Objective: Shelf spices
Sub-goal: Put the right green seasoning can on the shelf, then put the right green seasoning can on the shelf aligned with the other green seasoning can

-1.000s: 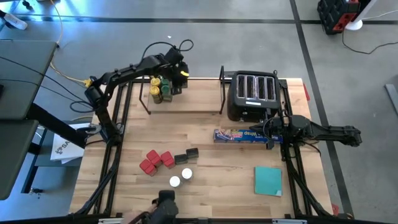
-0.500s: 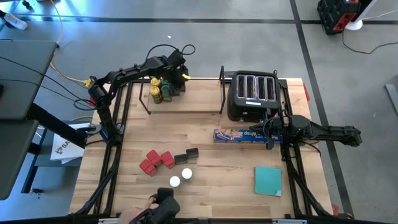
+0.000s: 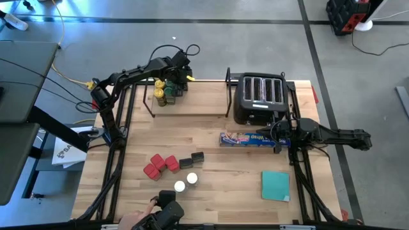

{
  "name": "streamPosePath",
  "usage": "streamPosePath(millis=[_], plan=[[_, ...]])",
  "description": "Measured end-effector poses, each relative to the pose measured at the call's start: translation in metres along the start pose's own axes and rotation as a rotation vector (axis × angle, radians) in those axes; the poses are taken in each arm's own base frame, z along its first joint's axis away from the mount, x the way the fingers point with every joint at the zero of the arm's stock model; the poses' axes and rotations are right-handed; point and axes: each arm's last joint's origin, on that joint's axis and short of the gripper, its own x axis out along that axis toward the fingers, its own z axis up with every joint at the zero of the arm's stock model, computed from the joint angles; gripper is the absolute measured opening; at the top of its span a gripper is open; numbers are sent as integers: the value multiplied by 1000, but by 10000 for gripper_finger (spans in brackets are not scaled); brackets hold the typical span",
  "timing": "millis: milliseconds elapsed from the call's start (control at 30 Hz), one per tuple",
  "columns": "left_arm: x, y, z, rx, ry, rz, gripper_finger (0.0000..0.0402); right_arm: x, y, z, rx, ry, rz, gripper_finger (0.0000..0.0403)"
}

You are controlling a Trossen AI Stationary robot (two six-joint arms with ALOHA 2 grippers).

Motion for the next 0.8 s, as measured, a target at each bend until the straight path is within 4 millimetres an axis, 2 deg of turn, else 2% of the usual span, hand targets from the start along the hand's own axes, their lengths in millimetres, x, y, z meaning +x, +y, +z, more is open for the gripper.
streamPosePath(millis=[200,433,633,800], plan=[[-7,2,1,1,-24,21,196,0,0,0,0,0,0,0],[-24,2,4,-16,-65,49,243,0,0,0,0,0,0,0],[-65,-17,23,-92,-207,66,256,0,0,0,0,1,0,0],[-106,-48,40,-204,-449,-76,247,0,0,0,0,1,0,0]])
